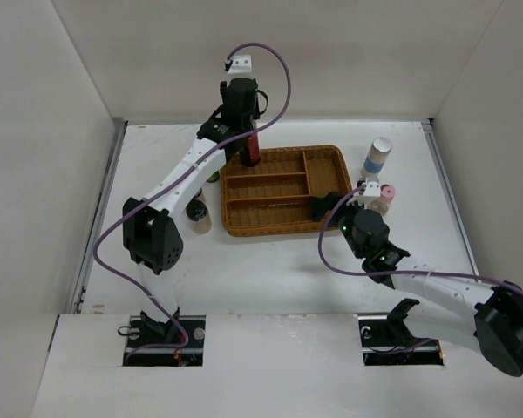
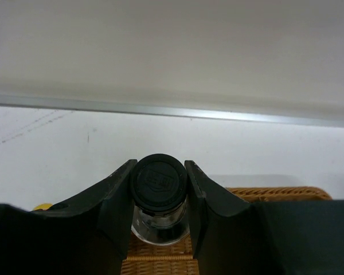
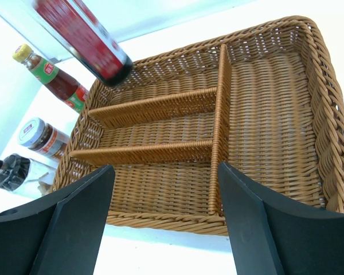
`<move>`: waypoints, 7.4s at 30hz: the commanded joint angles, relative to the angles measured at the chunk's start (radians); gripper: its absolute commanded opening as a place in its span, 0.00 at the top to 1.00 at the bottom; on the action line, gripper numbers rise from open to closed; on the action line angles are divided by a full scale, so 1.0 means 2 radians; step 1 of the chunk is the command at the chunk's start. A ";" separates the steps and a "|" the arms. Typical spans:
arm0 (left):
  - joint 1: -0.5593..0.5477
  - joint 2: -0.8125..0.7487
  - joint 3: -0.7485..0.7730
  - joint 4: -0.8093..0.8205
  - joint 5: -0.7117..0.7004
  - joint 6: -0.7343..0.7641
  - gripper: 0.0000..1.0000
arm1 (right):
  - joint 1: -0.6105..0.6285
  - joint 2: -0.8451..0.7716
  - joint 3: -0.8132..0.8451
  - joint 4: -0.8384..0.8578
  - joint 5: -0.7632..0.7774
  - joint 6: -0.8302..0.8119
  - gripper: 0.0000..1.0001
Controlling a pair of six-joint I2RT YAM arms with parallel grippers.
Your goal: Organize the condiment bottles
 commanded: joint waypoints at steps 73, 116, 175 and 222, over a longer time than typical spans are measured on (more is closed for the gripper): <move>0.108 -0.141 -0.323 0.158 0.037 -0.102 0.46 | 0.001 0.038 0.018 0.025 -0.005 0.000 0.18; 0.027 -0.300 -0.372 0.188 -0.033 -0.071 0.88 | 0.003 0.025 0.013 0.025 -0.005 -0.001 0.17; -0.071 -0.424 -0.554 0.113 -0.096 -0.143 0.29 | 0.003 0.019 0.013 0.024 -0.005 -0.001 0.17; -0.095 -0.445 -0.577 0.081 -0.110 -0.173 0.66 | 0.003 0.022 0.013 0.026 -0.004 -0.003 0.10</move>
